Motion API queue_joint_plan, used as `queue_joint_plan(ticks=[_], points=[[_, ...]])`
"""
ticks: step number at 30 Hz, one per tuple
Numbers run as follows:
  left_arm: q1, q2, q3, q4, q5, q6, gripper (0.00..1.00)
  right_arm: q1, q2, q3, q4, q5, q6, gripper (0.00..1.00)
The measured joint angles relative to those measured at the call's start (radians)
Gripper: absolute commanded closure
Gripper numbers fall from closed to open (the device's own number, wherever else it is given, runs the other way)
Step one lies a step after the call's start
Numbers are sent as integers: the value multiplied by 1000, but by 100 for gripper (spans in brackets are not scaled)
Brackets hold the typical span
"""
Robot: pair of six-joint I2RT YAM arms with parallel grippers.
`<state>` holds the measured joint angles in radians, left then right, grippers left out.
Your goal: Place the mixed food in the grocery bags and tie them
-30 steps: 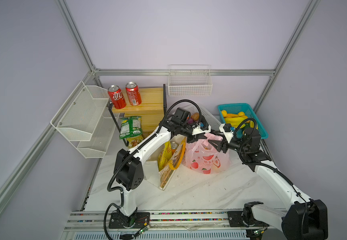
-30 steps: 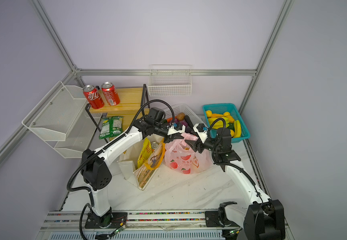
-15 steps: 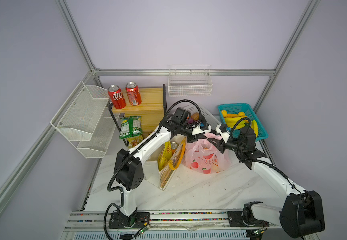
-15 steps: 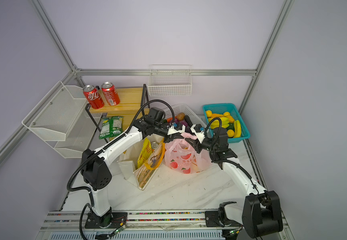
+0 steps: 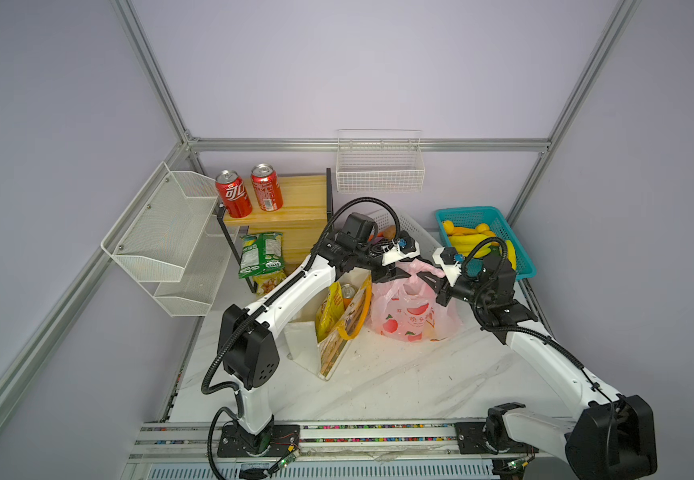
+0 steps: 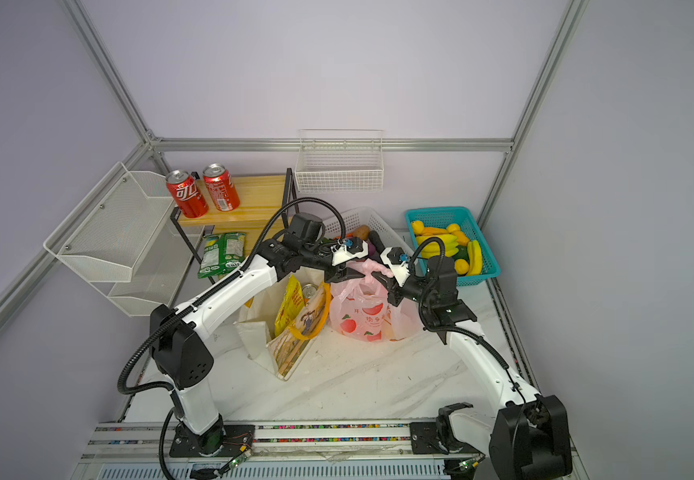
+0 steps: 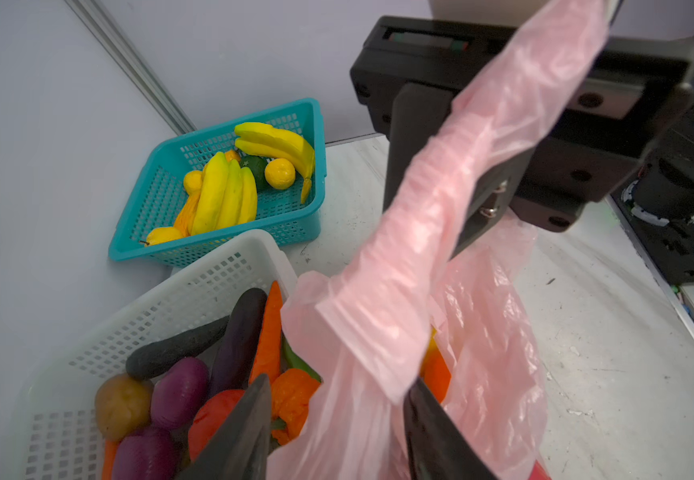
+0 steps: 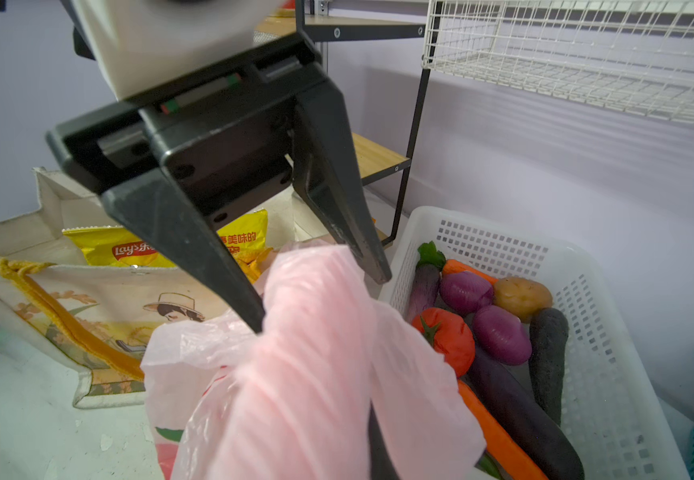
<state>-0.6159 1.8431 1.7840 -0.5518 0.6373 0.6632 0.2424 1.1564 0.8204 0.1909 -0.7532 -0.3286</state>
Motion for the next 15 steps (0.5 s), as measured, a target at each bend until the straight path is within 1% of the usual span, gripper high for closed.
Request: queue_joint_plan(ticks=[3, 9, 13, 15], points=[[-7, 0, -1, -5, -38, -16, 43, 3, -6, -3, 12, 5, 13, 100], [-55, -1, -38, 32, -196, -21, 41, 6, -6, -6, 7, 13, 37, 100], [-81, -2, -78, 61, -284, -20, 38, 6, -6, -9, -1, 25, 42, 100], [-85, -3, -89, 72, -311, -20, 37, 6, -6, -9, -3, 31, 47, 100]])
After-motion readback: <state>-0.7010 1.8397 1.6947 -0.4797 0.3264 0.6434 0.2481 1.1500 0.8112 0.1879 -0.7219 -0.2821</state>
